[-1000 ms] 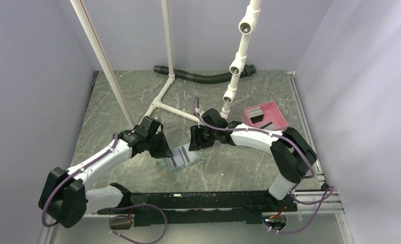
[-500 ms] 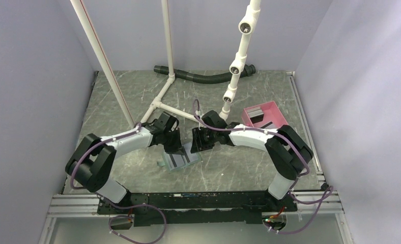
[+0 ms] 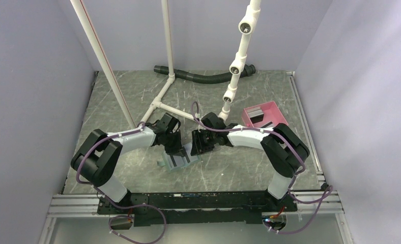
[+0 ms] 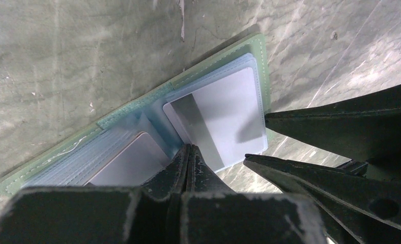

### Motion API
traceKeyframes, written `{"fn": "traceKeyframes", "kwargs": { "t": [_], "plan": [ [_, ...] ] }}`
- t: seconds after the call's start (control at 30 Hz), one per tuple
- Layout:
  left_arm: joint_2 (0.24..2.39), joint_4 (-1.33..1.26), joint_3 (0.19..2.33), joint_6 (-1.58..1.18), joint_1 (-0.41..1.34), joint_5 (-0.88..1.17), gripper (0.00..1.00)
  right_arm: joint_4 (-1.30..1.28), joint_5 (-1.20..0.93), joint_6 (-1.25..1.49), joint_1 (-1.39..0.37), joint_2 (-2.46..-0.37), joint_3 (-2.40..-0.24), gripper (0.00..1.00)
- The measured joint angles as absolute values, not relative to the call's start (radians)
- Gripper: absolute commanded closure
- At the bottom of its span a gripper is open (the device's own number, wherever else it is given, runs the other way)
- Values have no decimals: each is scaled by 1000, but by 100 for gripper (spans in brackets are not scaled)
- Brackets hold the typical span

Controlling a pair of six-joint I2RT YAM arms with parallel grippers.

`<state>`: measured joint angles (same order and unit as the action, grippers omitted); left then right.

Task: Put the credit cards into the card holder
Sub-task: Turn over the card slot in the card holder.

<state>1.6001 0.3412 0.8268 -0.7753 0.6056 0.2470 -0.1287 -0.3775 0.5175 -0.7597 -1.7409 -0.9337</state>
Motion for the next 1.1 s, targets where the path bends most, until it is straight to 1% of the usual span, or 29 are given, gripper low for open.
{"fn": "traceKeyframes", "kwargs": {
  "t": [0.37, 0.57, 0.7, 0.8, 0.9, 1.1],
  "plan": [
    [1600, 332, 821, -780, 606, 247, 100, -130, -377, 517, -763, -1734, -934, 65],
    [1600, 334, 821, -779, 606, 246, 100, -133, -376, 517, -779, -1713, -934, 72],
    [1600, 334, 821, -779, 606, 246, 100, -133, -377, 517, -790, -1697, -934, 72],
    [1600, 336, 821, -779, 606, 246, 100, -132, -384, 517, -796, -1696, -934, 69],
    [1592, 343, 821, -778, 606, 243, 97, -130, -406, 521, -798, -1696, -934, 67],
    [1538, 394, 822, -771, 606, 220, 92, -125, -447, 529, -809, -1696, -938, 67]
  ]
}}
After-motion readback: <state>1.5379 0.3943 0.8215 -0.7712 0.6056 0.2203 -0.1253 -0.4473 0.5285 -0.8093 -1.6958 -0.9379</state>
